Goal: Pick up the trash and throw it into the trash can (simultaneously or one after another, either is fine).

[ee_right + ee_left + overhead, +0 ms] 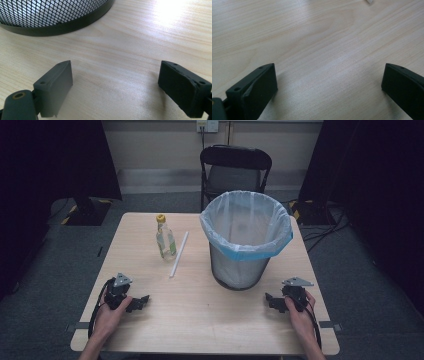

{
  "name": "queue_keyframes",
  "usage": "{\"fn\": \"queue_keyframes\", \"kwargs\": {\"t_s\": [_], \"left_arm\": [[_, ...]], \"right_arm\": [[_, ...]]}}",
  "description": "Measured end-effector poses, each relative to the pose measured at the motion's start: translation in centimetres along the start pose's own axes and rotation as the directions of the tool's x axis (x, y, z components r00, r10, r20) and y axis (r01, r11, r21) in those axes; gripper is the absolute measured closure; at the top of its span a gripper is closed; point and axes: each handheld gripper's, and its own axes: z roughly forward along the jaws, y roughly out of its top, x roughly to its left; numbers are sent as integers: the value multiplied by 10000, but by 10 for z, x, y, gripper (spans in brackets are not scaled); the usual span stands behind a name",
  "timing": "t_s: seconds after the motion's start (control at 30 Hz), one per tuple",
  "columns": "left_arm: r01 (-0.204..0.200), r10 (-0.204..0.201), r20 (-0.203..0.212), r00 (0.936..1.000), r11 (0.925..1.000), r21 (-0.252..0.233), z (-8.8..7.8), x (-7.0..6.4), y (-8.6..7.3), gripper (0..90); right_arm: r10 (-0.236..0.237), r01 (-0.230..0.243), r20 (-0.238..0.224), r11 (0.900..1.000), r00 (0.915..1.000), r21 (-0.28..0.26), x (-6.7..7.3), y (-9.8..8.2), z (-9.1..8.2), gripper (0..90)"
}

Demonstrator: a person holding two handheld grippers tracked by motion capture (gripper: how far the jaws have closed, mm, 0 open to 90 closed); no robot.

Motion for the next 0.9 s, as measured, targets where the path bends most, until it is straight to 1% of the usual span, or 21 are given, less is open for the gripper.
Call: {"fn": "queue_keyframes", "kwargs": {"t_s": [0.13,0.2,0.33,0.4,0.43,0.47,0.5,0.53,0.57,0.63,0.67,0.73,0.8,0.83,0.87,0.9], "left_arm": [[64,-64,-76,10000,10000,17,0,-1,0,0],[44,-44,-6,10000,10000,3,0,0,0,0],[38,-37,-40,10000,10000,13,0,0,0,2],[78,-78,-87,9999,10000,-19,0,0,0,11],[163,-163,-70,9998,9999,-41,-1,0,0,19],[214,-215,-103,9997,9998,-45,-2,0,0,41],[387,-387,-10,9992,9991,-167,-4,1,0,86],[526,-526,11,9986,9983,-266,-7,4,-1,155],[578,-578,14,9983,9980,-246,-8,5,-1,199],[795,-798,-65,9968,9960,-409,-11,9,-2,148],[869,-876,-134,9961,9951,-482,-12,9,-2,169],[935,-946,-106,9955,9924,-796,-16,10,0,168],[901,-910,-70,9958,9921,-878,-17,9,1,179],[757,-768,-77,9970,9929,-917,-18,9,4,179],[724,-733,-50,9973,9919,-1047,-19,10,9,185],[794,-794,39,9968,9908,-1099,-20,10,11,188]], "right_arm": [[-13,13,-9,10000,10000,-12,0,0,0,118],[-37,37,-10,10000,10000,-11,0,-1,-1,118],[-272,272,-229,9996,9994,-22,-2,-3,-3,118],[-271,271,-229,9996,9994,-20,-2,-3,-4,117],[-270,270,-230,9996,9994,-21,-2,-3,-4,117],[-271,271,-227,9996,9994,-22,-2,-3,-4,117],[-271,270,-229,9996,9994,-21,-2,-3,-4,117],[-261,261,-247,9997,9994,-20,-3,-3,-3,117],[-241,240,-255,9997,9994,-26,-3,-3,-3,117],[-260,260,-251,9997,9993,-21,-3,-3,-4,117],[-258,257,-249,9997,9994,-19,-3,-3,-4,117],[-259,258,-248,9997,9994,-19,-3,-3,-4,117],[-259,258,-243,9997,9994,-20,-3,-3,-3,117],[-259,258,-243,9997,9994,-20,-3,-3,-3,117],[-262,261,-241,9997,9994,-19,-3,-3,-4,117],[-260,260,-239,9997,9994,-18,-3,-3,-3,117]]}}
